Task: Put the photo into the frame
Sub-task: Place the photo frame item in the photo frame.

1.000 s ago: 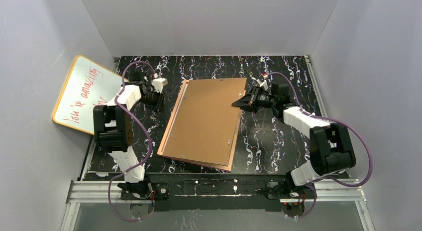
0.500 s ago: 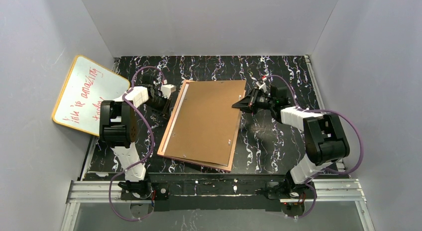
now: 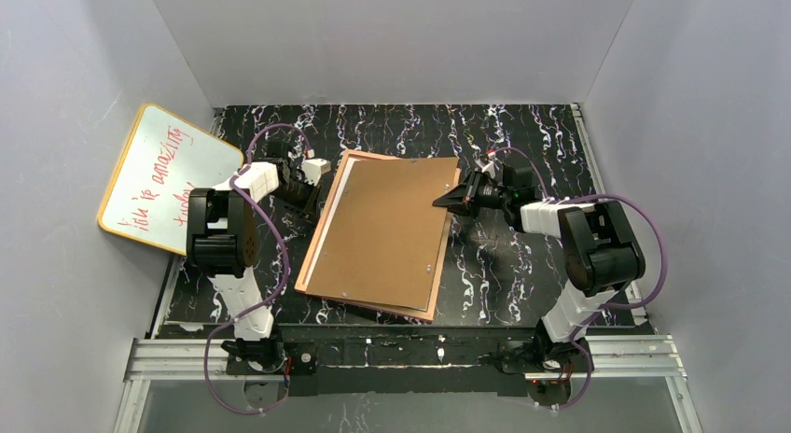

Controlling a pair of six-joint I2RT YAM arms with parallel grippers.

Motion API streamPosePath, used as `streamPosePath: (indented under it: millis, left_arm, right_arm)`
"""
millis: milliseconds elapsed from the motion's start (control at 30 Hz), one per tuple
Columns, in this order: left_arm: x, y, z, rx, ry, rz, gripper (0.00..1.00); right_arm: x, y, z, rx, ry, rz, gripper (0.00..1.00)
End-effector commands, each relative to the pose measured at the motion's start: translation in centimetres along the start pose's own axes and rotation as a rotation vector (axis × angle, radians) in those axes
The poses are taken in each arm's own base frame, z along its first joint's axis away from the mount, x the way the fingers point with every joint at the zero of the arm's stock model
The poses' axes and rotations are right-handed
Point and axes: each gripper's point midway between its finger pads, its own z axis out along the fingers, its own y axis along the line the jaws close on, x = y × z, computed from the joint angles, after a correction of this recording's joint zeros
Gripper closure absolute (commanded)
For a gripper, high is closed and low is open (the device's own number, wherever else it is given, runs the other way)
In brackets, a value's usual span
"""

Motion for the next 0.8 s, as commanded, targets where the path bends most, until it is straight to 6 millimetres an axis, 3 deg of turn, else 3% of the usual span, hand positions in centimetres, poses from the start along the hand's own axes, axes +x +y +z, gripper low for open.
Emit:
streamPosePath:
  millis: [0, 767]
  left_arm:
    - [1.9, -0.8, 0.5, 0.015, 0.069, 0.009, 0.92]
    - [1.8, -0.9, 0.3, 0.006, 0.093, 0.053, 0.93]
  right_arm:
    - [-0.2, 2.2, -0.2, -0.083, 0.032, -0.058, 0.99]
    - [-3.6, 1.5, 2.0, -0.031, 0.03, -0.093, 0.99]
